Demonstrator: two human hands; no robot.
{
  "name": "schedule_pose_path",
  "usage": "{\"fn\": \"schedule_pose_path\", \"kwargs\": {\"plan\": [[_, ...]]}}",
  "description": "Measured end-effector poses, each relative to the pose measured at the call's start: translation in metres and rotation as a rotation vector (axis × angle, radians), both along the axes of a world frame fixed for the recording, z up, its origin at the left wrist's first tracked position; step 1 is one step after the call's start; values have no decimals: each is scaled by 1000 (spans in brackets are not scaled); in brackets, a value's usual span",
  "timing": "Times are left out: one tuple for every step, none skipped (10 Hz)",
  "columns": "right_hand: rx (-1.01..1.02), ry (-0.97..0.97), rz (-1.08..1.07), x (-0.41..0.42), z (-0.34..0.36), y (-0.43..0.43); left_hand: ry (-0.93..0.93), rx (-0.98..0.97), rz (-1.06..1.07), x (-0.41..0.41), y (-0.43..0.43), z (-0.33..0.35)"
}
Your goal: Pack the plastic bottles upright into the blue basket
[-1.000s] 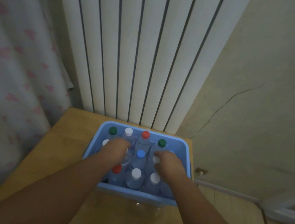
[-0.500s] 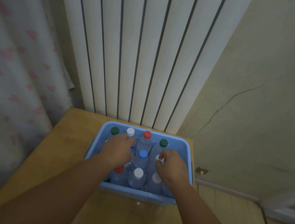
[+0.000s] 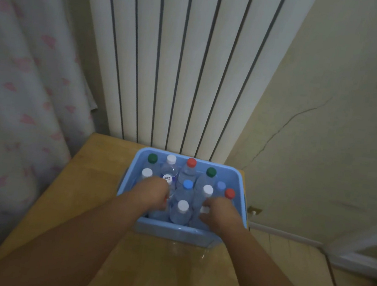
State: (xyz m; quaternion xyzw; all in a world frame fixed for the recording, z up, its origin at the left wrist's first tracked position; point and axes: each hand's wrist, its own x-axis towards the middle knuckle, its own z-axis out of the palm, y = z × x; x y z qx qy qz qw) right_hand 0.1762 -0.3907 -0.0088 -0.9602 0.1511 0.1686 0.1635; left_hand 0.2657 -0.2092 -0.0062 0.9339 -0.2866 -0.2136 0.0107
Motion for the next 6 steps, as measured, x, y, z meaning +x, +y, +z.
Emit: {"fn": "schedule_pose_path", "kwargs": {"plan": [[-14,-21,-39,0,-1,4,6,-13,25,-3,2,0],[-36,-11,-24,-1,1,9,40,-78,41,-5,6,1],[-74,-20,-5,-2,7,11,70,-196,59,-11,12,4],[-48,-87,-34,-2,16,13,84,-331,146,-13,16,17],[58,-177,-101,-2,31,18,79,-515,286,-13,20,29],[187,-325,-177,4,44,27,88,-738,422,-9,23,36]]}}
